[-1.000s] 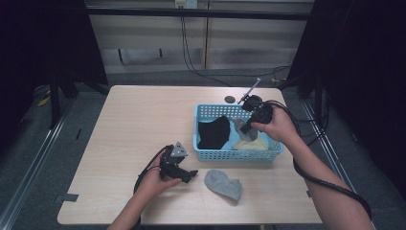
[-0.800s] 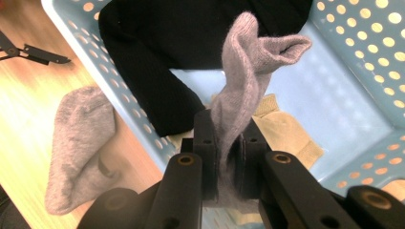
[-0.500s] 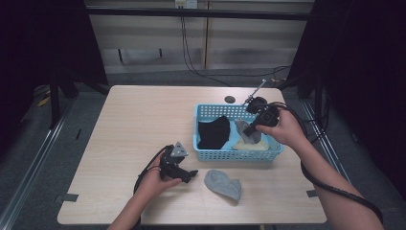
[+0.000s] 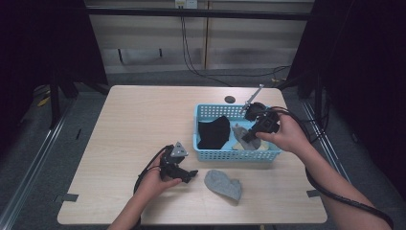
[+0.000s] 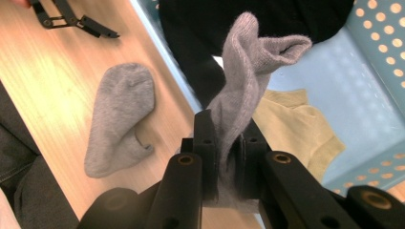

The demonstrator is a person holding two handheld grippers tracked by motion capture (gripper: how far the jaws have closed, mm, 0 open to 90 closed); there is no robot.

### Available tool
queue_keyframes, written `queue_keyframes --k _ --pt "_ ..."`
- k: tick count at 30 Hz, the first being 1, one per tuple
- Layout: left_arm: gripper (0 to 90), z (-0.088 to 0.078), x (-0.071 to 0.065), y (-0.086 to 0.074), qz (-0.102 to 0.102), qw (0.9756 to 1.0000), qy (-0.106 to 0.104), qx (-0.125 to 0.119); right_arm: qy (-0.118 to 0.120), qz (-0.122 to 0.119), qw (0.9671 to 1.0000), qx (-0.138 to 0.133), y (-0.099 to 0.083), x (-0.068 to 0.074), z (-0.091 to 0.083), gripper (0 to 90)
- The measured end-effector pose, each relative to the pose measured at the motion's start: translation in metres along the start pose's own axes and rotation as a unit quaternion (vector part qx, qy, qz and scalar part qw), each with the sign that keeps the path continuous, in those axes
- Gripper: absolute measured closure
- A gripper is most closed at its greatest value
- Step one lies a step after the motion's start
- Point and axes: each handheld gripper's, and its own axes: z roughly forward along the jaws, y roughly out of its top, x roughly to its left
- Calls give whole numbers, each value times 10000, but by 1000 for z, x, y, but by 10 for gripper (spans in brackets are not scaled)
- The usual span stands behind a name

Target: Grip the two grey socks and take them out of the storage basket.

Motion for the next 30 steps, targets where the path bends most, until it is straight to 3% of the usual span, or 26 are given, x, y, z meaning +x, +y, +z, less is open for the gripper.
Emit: queue_keyframes --k 11,17,30 --pt "95 0 0 0 -1 10000 3 -1 62 -376 9992 -81 -2 24 -7 821" --pt "95 0 0 0 3 10000 22 -1 159 -425 9988 -160 -8 34 -11 821" --pt "95 0 0 0 1 10000 23 -1 436 -606 9968 -289 -20 54 2 819"
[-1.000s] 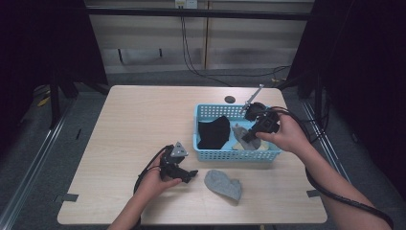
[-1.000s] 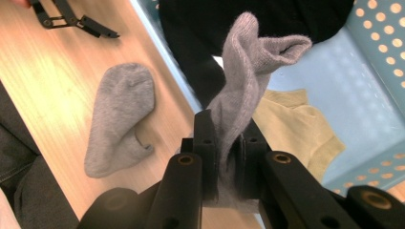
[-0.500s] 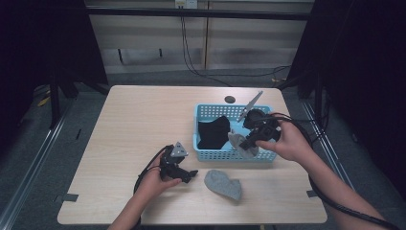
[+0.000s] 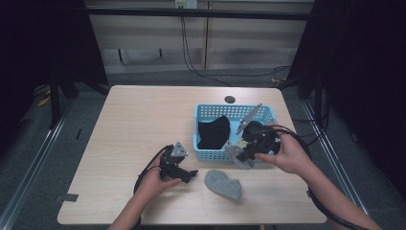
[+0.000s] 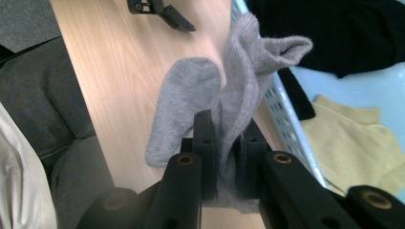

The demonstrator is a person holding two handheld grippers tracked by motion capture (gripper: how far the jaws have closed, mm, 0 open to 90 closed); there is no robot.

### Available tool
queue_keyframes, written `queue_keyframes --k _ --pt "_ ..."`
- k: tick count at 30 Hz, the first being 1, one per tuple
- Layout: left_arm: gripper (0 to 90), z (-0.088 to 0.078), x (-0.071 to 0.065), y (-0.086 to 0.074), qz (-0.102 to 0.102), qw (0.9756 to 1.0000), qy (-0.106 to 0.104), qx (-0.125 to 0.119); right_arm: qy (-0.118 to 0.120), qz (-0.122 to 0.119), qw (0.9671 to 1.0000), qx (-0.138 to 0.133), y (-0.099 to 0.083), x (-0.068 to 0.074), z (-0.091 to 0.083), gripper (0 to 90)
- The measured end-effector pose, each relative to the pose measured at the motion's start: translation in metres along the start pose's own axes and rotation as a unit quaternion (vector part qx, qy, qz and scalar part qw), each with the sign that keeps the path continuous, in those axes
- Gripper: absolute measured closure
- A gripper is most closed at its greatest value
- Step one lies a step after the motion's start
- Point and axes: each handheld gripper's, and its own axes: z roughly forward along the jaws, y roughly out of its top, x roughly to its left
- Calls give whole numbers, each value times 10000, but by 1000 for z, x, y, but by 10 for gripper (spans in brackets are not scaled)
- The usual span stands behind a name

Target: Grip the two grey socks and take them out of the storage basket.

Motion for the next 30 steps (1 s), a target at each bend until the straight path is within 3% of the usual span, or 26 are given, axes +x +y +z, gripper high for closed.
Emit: queue_keyframes --k 13,30 --pt "95 0 0 0 16 10000 -12 28 278 -38 9995 130 -6 8 33 816" --pt "95 0 0 0 16 10000 -12 27 385 63 9987 335 -13 6 76 810"
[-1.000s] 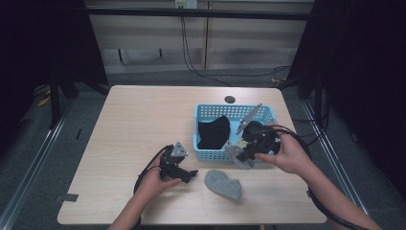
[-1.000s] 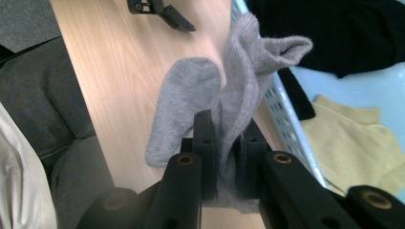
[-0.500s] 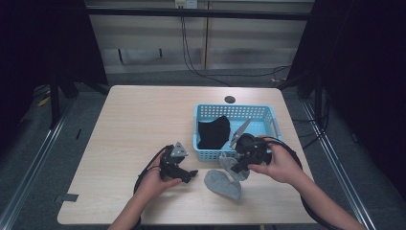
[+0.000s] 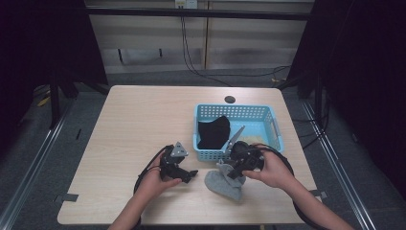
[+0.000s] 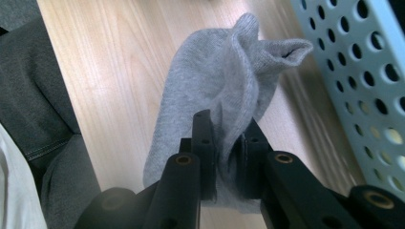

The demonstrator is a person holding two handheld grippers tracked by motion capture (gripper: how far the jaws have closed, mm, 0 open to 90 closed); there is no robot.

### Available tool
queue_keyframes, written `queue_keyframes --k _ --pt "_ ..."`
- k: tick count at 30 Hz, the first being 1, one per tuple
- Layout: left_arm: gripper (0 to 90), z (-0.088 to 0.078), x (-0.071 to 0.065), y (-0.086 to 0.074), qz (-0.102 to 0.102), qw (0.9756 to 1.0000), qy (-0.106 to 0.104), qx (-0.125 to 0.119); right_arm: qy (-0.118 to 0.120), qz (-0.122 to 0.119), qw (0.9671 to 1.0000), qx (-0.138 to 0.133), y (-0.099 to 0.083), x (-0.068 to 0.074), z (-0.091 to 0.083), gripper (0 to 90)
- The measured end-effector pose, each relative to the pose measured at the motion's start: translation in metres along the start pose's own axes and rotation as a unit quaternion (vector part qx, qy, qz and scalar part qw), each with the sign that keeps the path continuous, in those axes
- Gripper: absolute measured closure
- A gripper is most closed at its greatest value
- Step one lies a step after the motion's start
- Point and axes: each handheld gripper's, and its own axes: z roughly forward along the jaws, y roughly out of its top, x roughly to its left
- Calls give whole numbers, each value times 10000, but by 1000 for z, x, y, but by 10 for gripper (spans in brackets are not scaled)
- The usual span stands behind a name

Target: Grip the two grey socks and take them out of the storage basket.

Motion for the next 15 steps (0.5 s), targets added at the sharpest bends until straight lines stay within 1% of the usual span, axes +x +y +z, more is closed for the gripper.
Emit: queue_keyframes --k 1,2,3,6,8,9,12,14,15 --pt "95 0 0 0 1 10000 0 1 -5 45 10000 -16 0 0 2 811" --pt "95 0 0 0 0 10000 1 1 -11 -3 10000 -9 -1 -1 4 810" --pt "95 0 0 0 0 10000 1 1 27 33 10000 -15 -1 -1 5 810" --pt "95 0 0 0 1 10000 0 1 -7 85 10000 16 -1 -4 10 808" --pt "95 0 0 0 0 10000 0 1 -20 64 10000 11 -1 -5 12 806" --pt "95 0 0 0 -1 10000 1 0 -29 130 9999 31 0 -5 14 805" --pt "95 0 0 0 0 10000 1 0 -89 30 9999 60 1 -6 17 802" --pt "95 0 0 0 0 10000 1 1 -54 48 9999 93 3 -6 19 797" --pt "95 0 0 0 1 10000 0 1 -83 66 9999 101 3 -5 19 790"
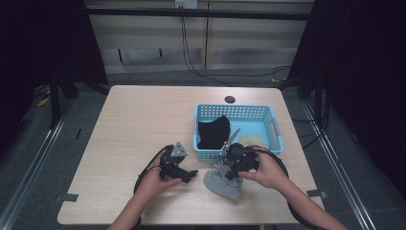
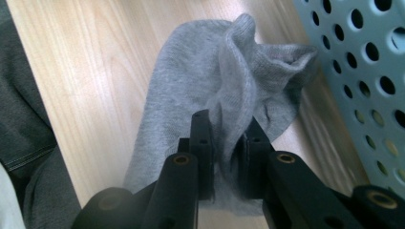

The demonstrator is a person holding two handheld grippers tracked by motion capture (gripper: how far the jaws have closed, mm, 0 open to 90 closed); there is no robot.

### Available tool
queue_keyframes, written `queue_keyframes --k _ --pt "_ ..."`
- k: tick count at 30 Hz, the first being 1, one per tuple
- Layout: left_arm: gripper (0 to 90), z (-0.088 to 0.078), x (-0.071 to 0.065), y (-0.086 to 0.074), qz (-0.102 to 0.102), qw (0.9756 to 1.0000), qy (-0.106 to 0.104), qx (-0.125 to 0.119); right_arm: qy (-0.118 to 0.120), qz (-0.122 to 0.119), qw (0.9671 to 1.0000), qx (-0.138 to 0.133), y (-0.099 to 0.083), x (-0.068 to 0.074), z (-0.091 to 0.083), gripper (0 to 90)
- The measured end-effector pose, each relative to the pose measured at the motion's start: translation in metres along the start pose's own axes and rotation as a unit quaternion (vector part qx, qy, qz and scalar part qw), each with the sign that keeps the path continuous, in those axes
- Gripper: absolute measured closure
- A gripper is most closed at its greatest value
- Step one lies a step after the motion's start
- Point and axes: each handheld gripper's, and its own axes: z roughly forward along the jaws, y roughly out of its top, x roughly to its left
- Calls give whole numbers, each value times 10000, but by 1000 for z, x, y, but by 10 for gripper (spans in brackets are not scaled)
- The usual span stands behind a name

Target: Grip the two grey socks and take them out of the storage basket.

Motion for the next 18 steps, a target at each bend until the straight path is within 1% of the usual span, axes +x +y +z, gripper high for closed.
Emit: queue_keyframes --k 2,4,5,8,10,12,14,16,18 --pt "95 0 0 0 -2 10000 2 -1 -5 -1 10000 28 1 0 2 780" --pt "95 0 0 0 -1 10000 2 -1 1 -56 10000 28 2 0 3 762" --pt "95 0 0 0 -1 10000 1 -2 3 -24 10000 45 2 1 4 751" --pt "95 0 0 0 -1 10000 3 -1 -16 -61 10000 58 2 1 5 708" --pt "95 0 0 0 1 10000 1 0 -50 -25 10000 46 2 1 4 677" --pt "95 0 0 0 2 10000 0 0 -57 -7 10000 27 2 1 2 632" --pt "95 0 0 0 -2 10000 -13 0 -80 68 9999 7 1 1 0 580" --pt "95 0 0 0 -2 10000 -14 1 -74 56 10000 -3 0 0 -2 544" --pt "95 0 0 0 -1 10000 -1 -1 -86 157 9998 -23 0 1 -4 482"
